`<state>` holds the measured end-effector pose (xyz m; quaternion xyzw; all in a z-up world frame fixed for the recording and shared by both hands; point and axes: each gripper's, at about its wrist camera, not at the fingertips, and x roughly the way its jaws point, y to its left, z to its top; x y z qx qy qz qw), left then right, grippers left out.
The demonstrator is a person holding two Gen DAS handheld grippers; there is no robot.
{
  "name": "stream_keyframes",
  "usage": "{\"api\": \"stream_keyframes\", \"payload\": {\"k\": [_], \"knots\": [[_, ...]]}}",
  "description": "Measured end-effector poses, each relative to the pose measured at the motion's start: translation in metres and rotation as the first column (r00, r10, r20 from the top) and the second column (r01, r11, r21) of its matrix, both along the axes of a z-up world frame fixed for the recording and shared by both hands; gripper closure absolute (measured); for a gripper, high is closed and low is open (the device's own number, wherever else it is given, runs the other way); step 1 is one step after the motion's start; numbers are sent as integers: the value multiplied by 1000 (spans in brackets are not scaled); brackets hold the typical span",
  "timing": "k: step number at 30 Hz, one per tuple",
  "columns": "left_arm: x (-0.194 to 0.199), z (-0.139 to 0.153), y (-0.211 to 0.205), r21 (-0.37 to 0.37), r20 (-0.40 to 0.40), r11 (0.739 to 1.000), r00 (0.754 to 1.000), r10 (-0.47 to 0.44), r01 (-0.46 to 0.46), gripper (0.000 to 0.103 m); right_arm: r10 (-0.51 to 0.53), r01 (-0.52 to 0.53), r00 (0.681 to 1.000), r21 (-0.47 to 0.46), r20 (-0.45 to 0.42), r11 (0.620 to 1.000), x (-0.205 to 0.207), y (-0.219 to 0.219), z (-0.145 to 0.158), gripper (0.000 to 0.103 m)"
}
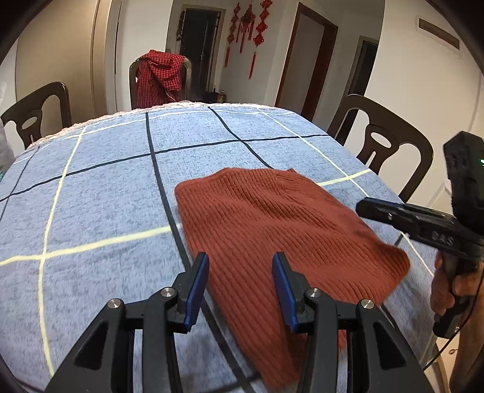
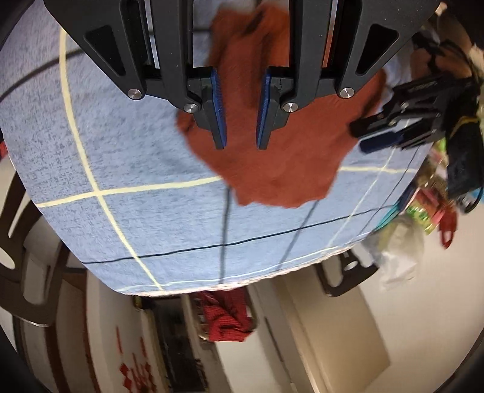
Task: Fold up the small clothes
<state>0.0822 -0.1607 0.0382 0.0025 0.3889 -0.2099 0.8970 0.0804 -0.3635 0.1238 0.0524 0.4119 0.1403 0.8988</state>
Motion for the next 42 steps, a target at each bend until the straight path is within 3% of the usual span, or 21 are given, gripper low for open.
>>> {"api": "stream_keyframes", "payload": {"k": [6, 9, 16, 19, 26, 33, 42], "knots": [[-14, -3, 3, 8, 3, 1000, 1000, -7, 7, 56, 45, -47, 998, -51, -34, 998, -27, 10, -17, 82], [-12, -8, 2, 2, -11, 1000, 1000, -6, 6, 56, 10, -10, 999, 9, -44, 1000, -26, -4, -22, 82], [-12, -7, 5, -27, -18, 1000, 1000, -2, 2, 56, -14, 15, 999, 15, -47, 1000, -25, -7, -18, 82], [-10, -11, 11, -69, -40, 998, 999, -2, 0, 56, -37, 40, 997, 37, -64, 999, -24, -14, -24, 68], [-7, -8, 18, -126, -54, 992, 999, 1, -8, 56, -46, 47, 998, 13, -37, 999, -29, -15, -16, 68], [-1, -17, 18, -160, -94, 987, 996, -13, -2, 56, -54, 57, 997, 58, -54, 997, -24, -19, -19, 68], [0, -17, 16, -158, -92, 988, 996, -15, 1, 55, -43, 46, 997, 45, -59, 998, -22, -25, -28, 67]]}}
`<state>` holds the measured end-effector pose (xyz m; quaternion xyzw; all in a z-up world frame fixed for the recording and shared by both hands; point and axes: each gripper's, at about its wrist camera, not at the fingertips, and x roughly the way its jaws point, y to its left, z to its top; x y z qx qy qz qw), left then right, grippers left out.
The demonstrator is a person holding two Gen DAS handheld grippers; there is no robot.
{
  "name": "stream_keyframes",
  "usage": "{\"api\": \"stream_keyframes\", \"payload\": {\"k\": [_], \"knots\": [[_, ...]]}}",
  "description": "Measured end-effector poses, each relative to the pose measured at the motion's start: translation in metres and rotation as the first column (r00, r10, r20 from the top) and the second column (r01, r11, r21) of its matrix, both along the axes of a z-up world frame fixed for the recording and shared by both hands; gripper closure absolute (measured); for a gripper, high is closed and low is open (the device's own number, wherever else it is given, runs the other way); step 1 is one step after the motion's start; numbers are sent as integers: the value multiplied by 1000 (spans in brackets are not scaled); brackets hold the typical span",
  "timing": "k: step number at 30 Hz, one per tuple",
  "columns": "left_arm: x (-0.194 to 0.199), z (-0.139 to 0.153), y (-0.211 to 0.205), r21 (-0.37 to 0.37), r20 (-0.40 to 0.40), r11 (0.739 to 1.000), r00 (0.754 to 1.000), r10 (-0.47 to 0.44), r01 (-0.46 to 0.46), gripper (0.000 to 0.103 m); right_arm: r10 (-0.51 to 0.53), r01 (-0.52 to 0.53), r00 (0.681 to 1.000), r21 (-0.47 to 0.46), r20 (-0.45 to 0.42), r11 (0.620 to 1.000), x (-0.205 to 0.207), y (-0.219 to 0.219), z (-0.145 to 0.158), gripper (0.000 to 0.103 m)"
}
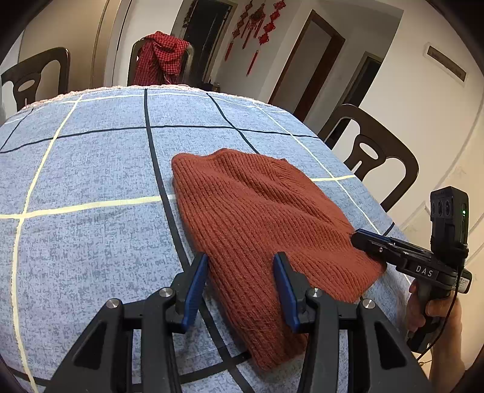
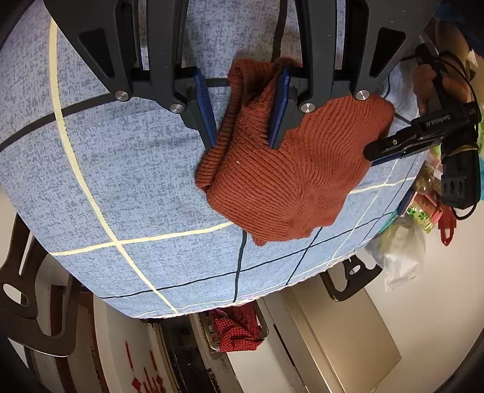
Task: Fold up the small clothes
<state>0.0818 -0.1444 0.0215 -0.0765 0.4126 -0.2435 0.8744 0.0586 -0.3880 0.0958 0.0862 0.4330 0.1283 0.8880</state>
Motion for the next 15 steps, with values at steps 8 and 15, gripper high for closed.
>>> {"api": "stream_keyframes", "payload": {"k": [8, 15], "knots": [[3, -3, 6, -33, -23, 999, 1000, -4, 3, 53, -16, 19, 999, 66, -39, 998, 5, -7, -1, 63], [6, -7, 4, -50, -40, 999, 999, -6, 4, 50, -38, 41, 998, 65, -45, 997, 22, -12, -5, 50]]}}
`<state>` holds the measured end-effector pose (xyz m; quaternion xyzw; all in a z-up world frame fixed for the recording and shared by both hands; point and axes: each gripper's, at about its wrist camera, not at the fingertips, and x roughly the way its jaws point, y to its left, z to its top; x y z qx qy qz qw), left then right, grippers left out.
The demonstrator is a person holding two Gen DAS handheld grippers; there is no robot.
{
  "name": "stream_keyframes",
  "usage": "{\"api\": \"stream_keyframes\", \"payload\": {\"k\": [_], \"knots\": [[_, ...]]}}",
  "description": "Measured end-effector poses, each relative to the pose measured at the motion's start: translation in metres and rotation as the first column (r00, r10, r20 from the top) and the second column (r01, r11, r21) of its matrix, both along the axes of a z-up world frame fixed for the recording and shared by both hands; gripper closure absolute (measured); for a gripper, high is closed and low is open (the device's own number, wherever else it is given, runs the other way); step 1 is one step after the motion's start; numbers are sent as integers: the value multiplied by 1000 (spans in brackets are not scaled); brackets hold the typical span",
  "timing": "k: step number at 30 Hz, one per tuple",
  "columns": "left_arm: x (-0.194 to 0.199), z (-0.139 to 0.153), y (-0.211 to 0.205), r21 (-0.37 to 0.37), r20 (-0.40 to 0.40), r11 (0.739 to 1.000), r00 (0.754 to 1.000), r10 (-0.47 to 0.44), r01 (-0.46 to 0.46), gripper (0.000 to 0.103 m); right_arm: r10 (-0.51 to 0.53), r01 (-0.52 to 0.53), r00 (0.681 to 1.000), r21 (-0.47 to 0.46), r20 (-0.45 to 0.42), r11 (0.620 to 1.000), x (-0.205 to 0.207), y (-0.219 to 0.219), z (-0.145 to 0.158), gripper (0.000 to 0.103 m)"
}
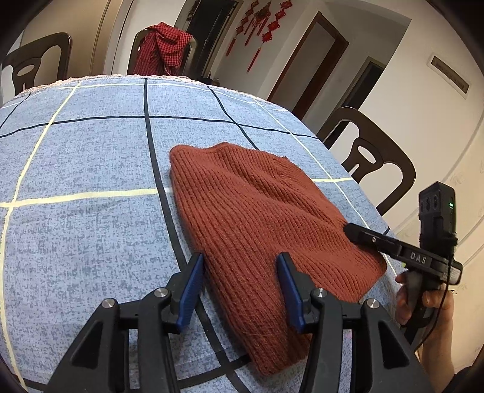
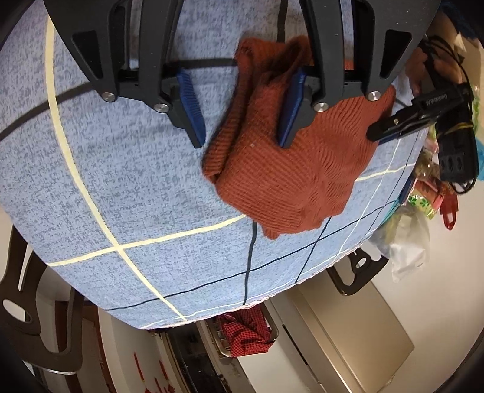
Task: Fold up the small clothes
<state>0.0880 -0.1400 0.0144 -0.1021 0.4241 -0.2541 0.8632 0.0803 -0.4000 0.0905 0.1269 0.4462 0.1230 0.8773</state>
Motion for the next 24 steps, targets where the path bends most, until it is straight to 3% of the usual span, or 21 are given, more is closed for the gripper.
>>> {"api": "stream_keyframes", "payload": {"k": [11, 24], "knots": [[4, -3, -2, -10, -13, 1000, 1000, -3, 3, 46, 9, -6, 999, 122, -30, 993, 21, -15, -8, 49], [-2, -8, -2, -30, -17, 1000, 1000, 1, -1, 46, 59, -48, 997, 203, -47, 978, 6, -4, -11, 49]]}}
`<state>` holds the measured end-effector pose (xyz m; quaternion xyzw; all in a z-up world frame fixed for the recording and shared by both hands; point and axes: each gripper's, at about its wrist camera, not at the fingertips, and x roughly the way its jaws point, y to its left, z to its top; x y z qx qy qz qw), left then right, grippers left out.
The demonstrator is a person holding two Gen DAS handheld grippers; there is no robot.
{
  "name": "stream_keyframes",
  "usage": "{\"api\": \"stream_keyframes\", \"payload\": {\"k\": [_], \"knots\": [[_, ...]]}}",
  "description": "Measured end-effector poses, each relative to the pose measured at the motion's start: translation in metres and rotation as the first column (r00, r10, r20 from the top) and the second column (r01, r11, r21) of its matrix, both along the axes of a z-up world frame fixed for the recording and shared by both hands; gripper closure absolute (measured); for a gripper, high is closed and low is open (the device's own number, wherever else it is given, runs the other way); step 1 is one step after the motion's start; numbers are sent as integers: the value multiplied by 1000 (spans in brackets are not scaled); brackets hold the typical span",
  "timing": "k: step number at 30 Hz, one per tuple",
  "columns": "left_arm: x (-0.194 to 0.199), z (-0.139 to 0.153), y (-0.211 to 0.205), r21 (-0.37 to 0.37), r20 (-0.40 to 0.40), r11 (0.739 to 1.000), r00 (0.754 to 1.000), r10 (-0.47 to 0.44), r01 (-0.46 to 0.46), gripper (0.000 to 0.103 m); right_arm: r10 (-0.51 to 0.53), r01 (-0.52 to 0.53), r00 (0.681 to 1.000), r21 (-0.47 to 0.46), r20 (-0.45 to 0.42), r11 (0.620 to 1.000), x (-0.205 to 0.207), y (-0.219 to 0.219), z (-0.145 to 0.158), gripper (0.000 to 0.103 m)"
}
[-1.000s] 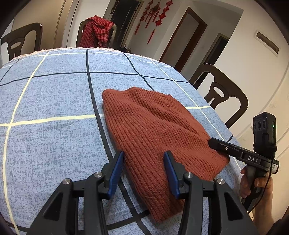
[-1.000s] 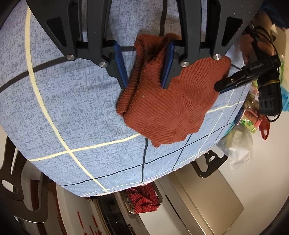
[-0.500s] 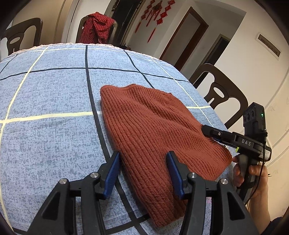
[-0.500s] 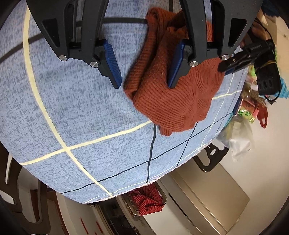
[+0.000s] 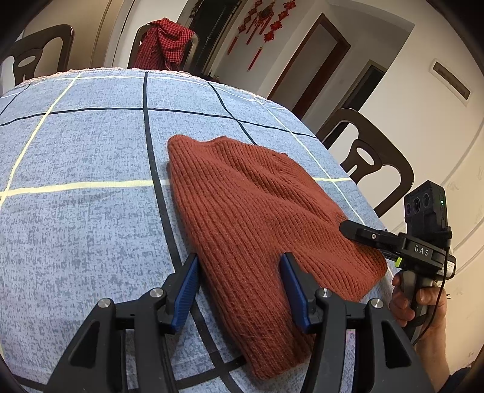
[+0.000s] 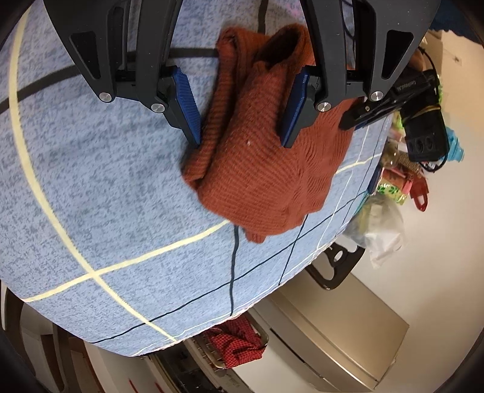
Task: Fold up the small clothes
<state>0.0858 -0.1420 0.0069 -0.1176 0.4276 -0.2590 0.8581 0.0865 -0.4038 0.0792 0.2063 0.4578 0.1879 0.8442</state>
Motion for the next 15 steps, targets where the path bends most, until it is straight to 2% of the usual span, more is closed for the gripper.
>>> {"api": "stream_keyframes", "payload": {"k": [3, 15], "knots": [[0, -1, 1, 1, 0, 1000, 1000, -2, 2, 46, -4, 4, 1000, 13, 0, 1000, 1, -2, -1, 50], [2, 1, -9, 28, 12, 1000, 1000, -9, 9, 45, -7, 7, 1000, 11, 11, 1000, -3, 0, -1, 68]]}}
